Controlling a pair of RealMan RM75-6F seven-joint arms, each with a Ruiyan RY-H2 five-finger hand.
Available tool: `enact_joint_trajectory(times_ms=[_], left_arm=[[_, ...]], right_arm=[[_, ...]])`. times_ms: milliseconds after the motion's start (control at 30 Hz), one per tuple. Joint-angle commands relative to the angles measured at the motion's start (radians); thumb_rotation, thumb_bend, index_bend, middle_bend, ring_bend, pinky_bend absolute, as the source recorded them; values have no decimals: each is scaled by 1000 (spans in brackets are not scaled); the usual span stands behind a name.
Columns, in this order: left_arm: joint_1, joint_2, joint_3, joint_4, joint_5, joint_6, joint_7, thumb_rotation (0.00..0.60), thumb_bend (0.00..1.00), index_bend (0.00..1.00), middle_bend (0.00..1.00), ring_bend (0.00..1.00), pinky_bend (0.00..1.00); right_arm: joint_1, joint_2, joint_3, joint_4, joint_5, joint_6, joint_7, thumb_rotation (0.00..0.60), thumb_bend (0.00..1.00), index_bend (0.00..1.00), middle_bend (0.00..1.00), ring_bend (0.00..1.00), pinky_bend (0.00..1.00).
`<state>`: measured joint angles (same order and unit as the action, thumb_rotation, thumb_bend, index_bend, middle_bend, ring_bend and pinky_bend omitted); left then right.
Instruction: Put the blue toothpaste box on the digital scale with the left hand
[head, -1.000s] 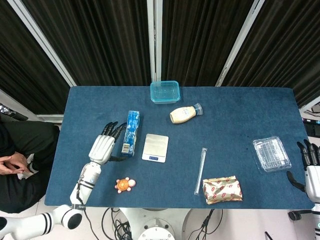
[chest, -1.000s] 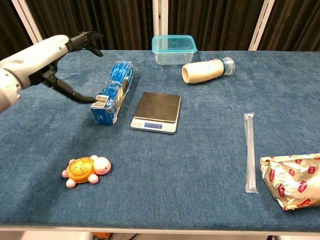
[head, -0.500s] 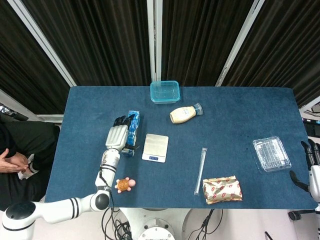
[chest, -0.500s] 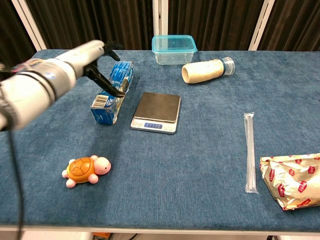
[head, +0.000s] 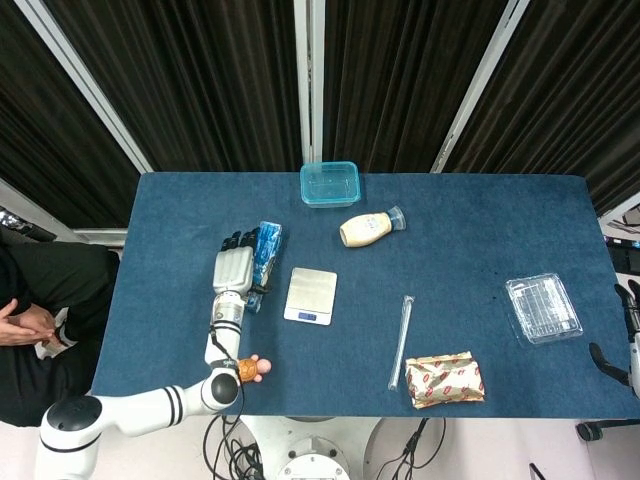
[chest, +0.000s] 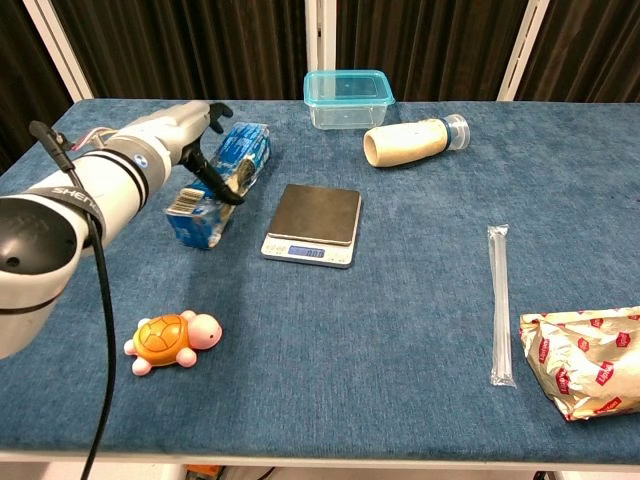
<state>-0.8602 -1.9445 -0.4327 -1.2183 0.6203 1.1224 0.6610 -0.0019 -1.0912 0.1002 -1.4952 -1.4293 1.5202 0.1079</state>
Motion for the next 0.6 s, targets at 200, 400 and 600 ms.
enact_joint_trajectory(times_ms=[200,400,600], left_arm=[[-5,17,8,-10,-74,5,74,600,0,0,173,185,422],[-10,14,11,6,-88,0,79,600,7,65,343,310,564],[-9,15,21,23,-45,-21,31,600,152,309,493,448,660]], right_arm=[[0,-3,-3,3,1,-5,-1,600,209,0,0,0,0],[1,-3,-4,-1,1,-9,-7,600,212,0,0,0,0],[1,-1,-5,-3,6,-15,-10,600,211,0,0,0,0]])
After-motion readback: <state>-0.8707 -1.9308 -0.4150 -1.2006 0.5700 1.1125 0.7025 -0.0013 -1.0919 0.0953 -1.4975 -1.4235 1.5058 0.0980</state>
